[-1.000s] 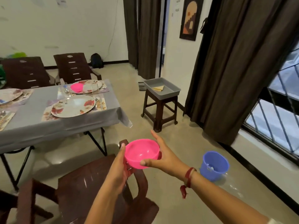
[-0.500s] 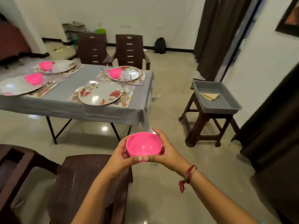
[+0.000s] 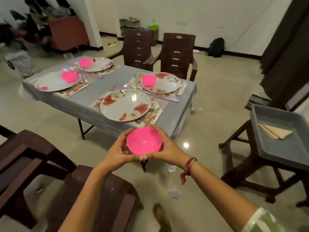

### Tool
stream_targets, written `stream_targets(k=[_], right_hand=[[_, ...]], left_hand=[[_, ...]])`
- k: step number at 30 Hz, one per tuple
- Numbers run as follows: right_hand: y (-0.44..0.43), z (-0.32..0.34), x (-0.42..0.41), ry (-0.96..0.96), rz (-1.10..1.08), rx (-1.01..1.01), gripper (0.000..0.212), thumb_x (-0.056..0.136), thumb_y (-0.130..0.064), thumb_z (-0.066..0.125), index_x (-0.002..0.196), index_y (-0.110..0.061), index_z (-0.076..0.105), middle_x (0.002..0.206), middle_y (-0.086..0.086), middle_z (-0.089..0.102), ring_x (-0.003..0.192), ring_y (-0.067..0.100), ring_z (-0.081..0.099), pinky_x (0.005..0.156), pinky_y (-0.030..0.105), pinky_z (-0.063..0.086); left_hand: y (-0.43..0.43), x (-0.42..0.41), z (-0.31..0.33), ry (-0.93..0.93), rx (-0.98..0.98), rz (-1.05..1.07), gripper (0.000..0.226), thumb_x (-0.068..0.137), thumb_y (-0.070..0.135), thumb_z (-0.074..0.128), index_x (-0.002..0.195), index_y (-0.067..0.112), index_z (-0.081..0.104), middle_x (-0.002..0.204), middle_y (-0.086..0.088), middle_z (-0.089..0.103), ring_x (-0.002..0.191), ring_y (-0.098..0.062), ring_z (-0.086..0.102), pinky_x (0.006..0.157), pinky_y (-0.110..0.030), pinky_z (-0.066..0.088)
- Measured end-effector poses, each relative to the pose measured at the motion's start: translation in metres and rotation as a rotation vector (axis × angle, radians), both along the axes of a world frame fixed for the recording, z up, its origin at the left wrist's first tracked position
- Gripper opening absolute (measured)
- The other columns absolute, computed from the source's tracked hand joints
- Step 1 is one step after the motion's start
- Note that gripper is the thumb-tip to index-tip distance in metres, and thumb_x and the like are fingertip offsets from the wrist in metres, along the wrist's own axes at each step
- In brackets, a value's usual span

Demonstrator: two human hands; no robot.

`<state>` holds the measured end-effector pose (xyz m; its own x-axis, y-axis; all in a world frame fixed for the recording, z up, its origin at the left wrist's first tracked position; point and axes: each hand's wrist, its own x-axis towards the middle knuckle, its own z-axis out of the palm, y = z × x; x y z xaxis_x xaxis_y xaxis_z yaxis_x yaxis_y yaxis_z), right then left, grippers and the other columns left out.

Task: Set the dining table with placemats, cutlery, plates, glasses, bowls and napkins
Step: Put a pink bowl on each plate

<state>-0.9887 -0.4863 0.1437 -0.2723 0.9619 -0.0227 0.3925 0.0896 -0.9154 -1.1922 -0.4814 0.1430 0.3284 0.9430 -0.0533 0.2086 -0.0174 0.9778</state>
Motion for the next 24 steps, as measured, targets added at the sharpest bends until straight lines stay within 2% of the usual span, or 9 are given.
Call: stream_targets(k=[1,4,6,8,10,13,18,24], right_hand=[[0.023,-0.001,0.004,-0.026,0.018,-0.008,0.107,0.061,-0.044,0.085,0.145,-0.038,0.019,0.148,-0.005,0.025,0.132,0.016,0.033,0.107,0.035,0.038],[0.099,0.005,0.009,-0.085,0.078,0.001,0.105,0.062,-0.04,0.086,0.141,-0.043,0.017,0.146,-0.006,0.025,0.13,0.012,0.031,0.105,0.028,0.033],[0.15,0.006,0.008,-0.129,0.118,0.039,0.107,0.057,-0.051,0.085,0.142,-0.042,0.02,0.146,-0.008,0.027,0.133,0.013,0.032,0.108,0.033,0.035],[0.192,0.002,0.009,-0.184,0.137,0.036,0.114,0.054,-0.056,0.083,0.146,-0.035,0.019,0.15,-0.006,0.025,0.136,0.017,0.029,0.109,0.04,0.036],[0.221,-0.004,0.009,-0.226,0.139,0.004,0.118,0.056,-0.048,0.087,0.148,-0.03,0.014,0.152,-0.005,0.02,0.138,0.018,0.024,0.111,0.04,0.034],[0.258,-0.02,0.005,-0.282,0.139,-0.021,0.124,0.06,-0.038,0.088,0.15,-0.027,0.003,0.149,0.001,0.019,0.137,0.021,0.023,0.107,0.037,0.035],[0.318,-0.048,-0.01,-0.406,0.094,-0.044,0.126,0.063,-0.041,0.085,0.15,-0.029,-0.007,0.144,0.008,0.018,0.131,0.03,0.033,0.103,0.042,0.042],[0.373,-0.071,-0.023,-0.519,0.12,-0.114,0.117,0.075,-0.04,0.076,0.15,-0.016,-0.01,0.15,0.013,0.009,0.129,0.035,0.037,0.098,0.039,0.042]], left_hand=[[0.022,0.003,-0.004,0.005,-0.006,0.006,0.097,0.047,0.027,0.088,0.129,0.039,0.038,0.128,0.014,0.045,0.115,-0.007,0.051,0.075,-0.015,0.052],[0.088,0.01,-0.006,0.039,-0.008,0.06,0.102,0.04,0.045,0.088,0.128,0.044,0.035,0.13,0.019,0.042,0.116,-0.002,0.048,0.08,-0.015,0.052],[0.131,0.011,-0.006,0.088,0.003,0.093,0.109,0.036,0.057,0.086,0.13,0.047,0.032,0.131,0.021,0.038,0.115,0.0,0.047,0.08,-0.012,0.05],[0.169,0.012,-0.01,0.151,0.017,0.096,0.108,0.034,0.063,0.085,0.127,0.051,0.03,0.129,0.022,0.037,0.114,-0.002,0.047,0.077,-0.012,0.049],[0.201,0.013,-0.017,0.225,0.023,0.083,0.108,0.037,0.059,0.084,0.129,0.049,0.028,0.129,0.018,0.037,0.114,-0.007,0.048,0.08,-0.016,0.049],[0.245,0.014,-0.033,0.351,0.038,0.093,0.112,0.042,0.054,0.087,0.134,0.045,0.023,0.136,0.013,0.034,0.119,-0.015,0.044,0.093,-0.028,0.048],[0.306,0.017,-0.059,0.429,0.066,0.118,0.108,0.051,0.045,0.088,0.137,0.04,0.023,0.141,0.01,0.037,0.124,-0.013,0.041,0.097,-0.023,0.035],[0.36,0.016,-0.09,0.5,0.027,0.174,0.107,0.056,0.033,0.09,0.144,0.026,0.029,0.144,0.001,0.043,0.129,-0.019,0.043,0.103,-0.032,0.038]])
